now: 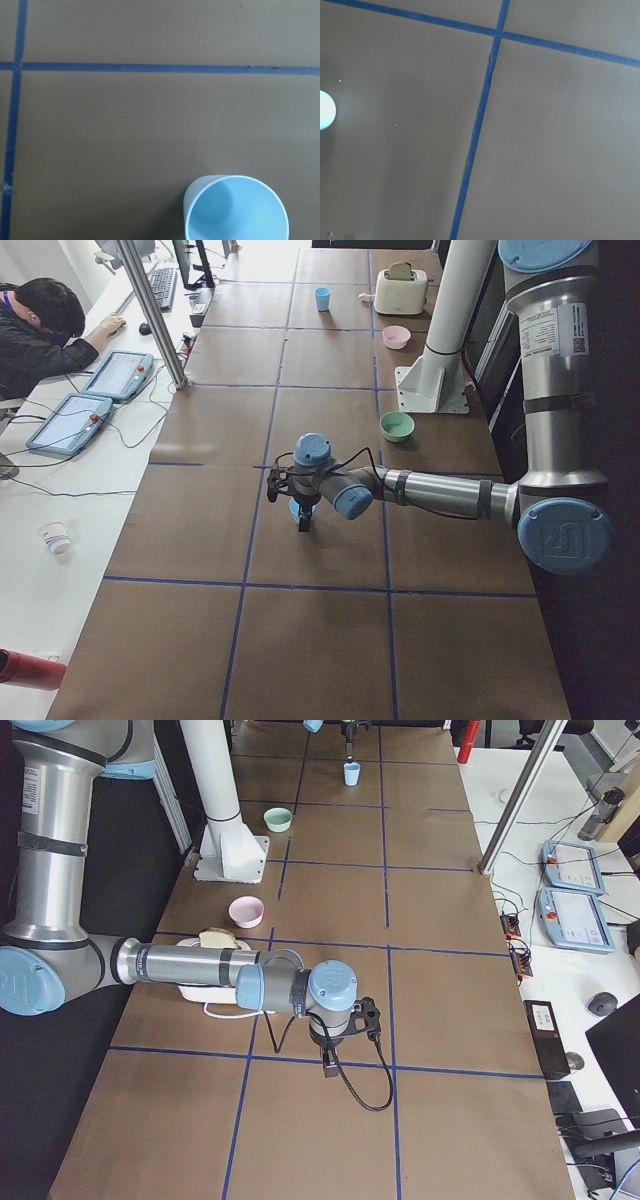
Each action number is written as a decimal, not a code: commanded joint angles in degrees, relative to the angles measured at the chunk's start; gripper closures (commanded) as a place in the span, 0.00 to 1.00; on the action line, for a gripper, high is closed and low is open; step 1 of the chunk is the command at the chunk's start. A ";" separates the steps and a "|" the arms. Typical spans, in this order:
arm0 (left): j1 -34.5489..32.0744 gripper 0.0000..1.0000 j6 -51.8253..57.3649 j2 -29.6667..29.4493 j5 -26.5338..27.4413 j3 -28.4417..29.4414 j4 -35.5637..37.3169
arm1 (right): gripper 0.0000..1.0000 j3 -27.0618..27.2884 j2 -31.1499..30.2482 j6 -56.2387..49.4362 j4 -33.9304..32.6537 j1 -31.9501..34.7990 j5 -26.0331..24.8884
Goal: Stack blue cups with both arms
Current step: 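Reach the left gripper down to the light-blue cup and grasp it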
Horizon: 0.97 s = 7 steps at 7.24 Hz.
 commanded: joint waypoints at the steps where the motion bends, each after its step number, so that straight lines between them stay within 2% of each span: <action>1: 0.73 0.00 -0.40 -2.60 0.07 3.68 0.01 | 0.00 -0.05 0.00 -0.03 0.03 0.00 0.00; 2: 0.81 0.00 -0.40 -3.75 -0.02 5.35 0.01 | 0.00 -0.05 0.00 -0.03 0.03 0.00 0.00; 3: 1.68 0.09 -0.40 -3.93 0.07 5.89 0.01 | 0.00 -0.05 0.00 -0.03 0.03 0.00 0.00; 4: 1.78 0.51 -0.40 -3.93 0.07 5.90 0.01 | 0.00 -0.05 0.00 -0.03 0.03 0.00 0.00; 5: 1.87 0.78 -0.40 -3.93 0.07 6.07 0.01 | 0.00 -0.05 0.00 -0.03 0.03 0.00 0.00; 6: 1.96 0.92 -0.31 -3.93 -0.10 6.07 0.01 | 0.00 -0.05 0.00 -0.03 0.03 0.00 0.00; 7: 2.39 0.95 -0.22 -3.93 -0.19 5.98 -0.08 | 0.00 -0.05 0.00 -0.03 0.03 0.00 0.00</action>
